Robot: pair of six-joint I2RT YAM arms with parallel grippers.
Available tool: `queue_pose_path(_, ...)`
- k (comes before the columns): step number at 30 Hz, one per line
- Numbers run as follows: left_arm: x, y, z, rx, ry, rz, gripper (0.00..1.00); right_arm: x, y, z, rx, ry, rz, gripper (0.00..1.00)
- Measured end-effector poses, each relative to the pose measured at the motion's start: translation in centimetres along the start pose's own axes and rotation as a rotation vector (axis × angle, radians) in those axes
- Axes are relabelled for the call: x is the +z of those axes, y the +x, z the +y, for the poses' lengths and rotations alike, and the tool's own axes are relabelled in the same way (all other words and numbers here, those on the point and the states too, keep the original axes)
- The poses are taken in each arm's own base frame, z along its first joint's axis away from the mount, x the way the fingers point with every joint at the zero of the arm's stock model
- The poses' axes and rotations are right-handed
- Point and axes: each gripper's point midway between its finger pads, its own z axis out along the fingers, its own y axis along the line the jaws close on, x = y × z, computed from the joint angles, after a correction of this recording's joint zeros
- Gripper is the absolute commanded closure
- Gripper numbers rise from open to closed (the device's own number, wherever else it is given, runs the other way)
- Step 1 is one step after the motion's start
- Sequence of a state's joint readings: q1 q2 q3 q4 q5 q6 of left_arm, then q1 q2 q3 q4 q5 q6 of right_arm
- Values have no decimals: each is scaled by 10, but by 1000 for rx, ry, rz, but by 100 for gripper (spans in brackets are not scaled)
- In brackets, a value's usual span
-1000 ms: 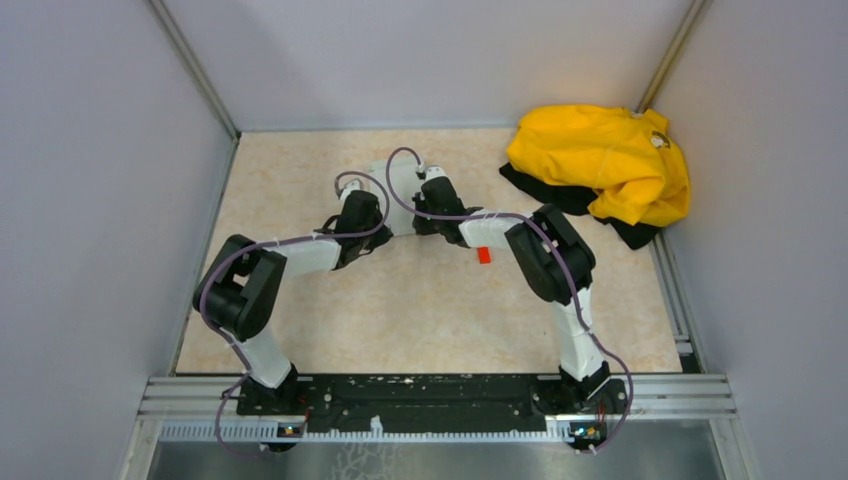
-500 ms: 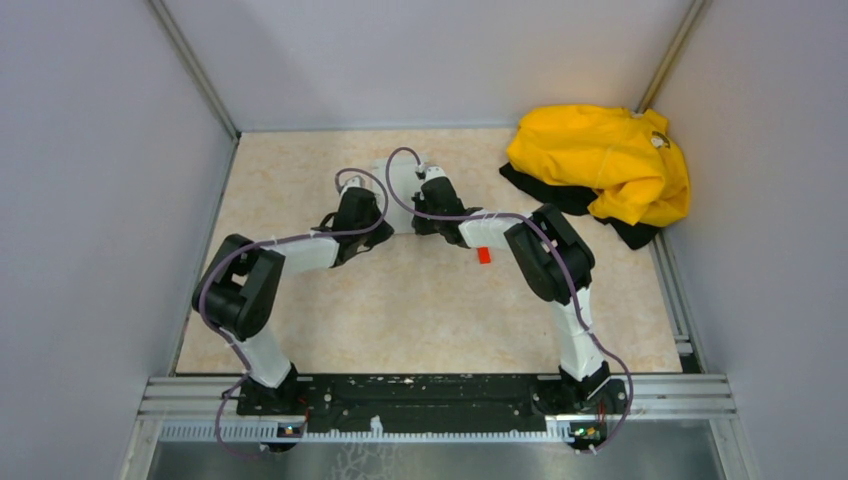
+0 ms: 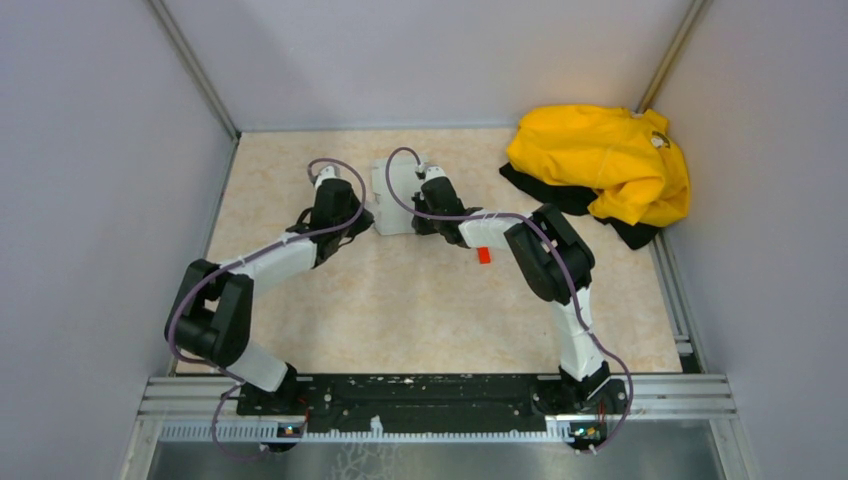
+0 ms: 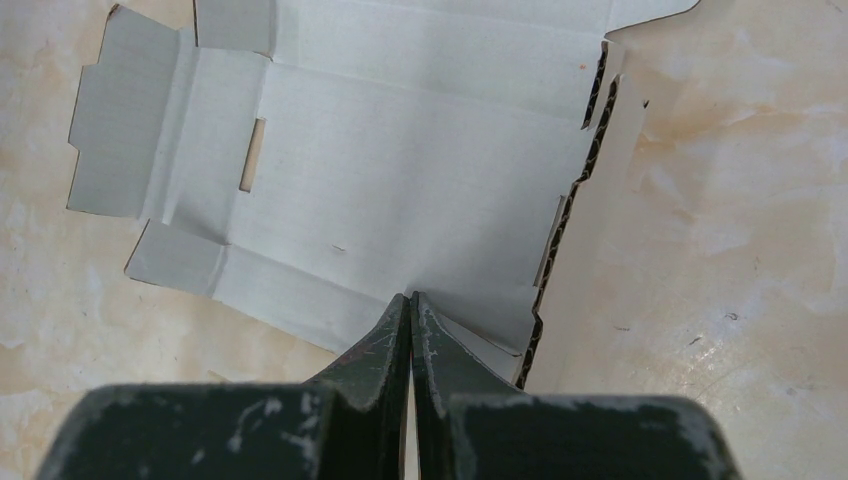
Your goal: Fold the paper box
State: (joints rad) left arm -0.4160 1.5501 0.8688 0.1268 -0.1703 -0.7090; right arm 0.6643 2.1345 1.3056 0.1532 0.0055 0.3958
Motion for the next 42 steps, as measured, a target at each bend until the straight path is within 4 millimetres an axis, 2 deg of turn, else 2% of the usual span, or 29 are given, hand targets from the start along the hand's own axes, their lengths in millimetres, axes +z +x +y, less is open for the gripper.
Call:
queue_pose_path(8,8,13,34,9,-107,45,100,0,0,0,0,1,3,100)
queue_pose_path(18,21,35,53,23,-161,101,100,2,-1,1,-2,-1,6,100)
queue_pose_path(31,35,42,52,4,-135,108,100,2,-1,1,-2,-2,6,100)
queue_pose_path(42,37,36,45,-13,-108,80,100,2,-1,1,-1,-2,6,100)
